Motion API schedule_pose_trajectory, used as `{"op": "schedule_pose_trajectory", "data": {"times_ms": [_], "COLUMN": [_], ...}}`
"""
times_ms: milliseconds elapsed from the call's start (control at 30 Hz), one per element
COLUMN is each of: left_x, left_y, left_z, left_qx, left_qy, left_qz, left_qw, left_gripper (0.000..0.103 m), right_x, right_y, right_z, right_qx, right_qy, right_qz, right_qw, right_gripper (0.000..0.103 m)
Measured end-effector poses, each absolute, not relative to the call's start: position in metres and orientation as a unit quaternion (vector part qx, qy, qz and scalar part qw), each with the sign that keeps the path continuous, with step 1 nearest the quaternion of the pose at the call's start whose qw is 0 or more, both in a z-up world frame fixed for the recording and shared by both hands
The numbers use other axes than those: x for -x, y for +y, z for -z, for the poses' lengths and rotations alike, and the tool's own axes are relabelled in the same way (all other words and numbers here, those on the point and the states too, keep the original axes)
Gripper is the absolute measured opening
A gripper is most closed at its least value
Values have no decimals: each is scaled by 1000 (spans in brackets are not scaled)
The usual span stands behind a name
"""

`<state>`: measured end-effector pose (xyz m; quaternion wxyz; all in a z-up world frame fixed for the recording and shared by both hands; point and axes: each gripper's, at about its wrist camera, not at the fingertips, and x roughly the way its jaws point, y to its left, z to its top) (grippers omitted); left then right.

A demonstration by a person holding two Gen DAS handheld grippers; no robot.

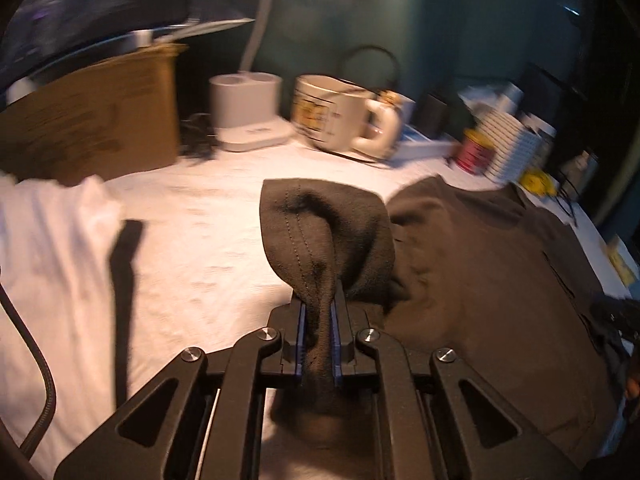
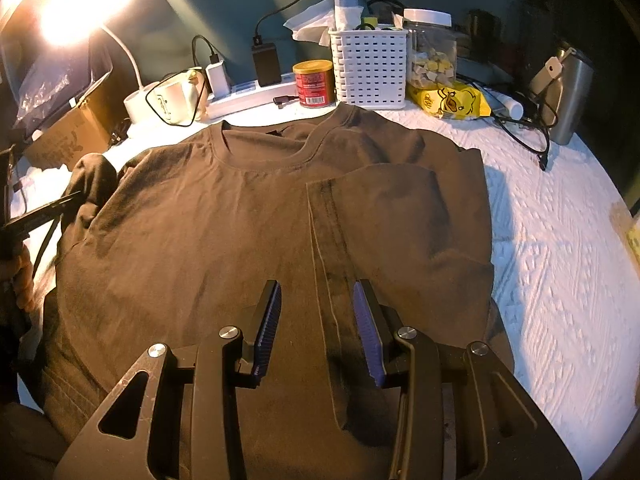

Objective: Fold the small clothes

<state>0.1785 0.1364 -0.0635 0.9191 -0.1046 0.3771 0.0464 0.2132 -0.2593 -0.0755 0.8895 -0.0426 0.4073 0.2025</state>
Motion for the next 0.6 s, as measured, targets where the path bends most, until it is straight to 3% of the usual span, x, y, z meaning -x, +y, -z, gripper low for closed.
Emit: {"op": "schedule_pose_trajectory", "data": {"times_ms": [600], "left_x": [-163], "left_y": [83], "left_z": [17], "left_qx": [36], "left_qy": [337], "left_qz": [-69], "left_qw": [938], "left_gripper": [8], "right_x": [-200], "right_y": [-292], "right_z": [76], "right_qx": [15], "right_qy": [386], "right_qz": [-222], "right_qw": [895], "right_gripper": [40]}}
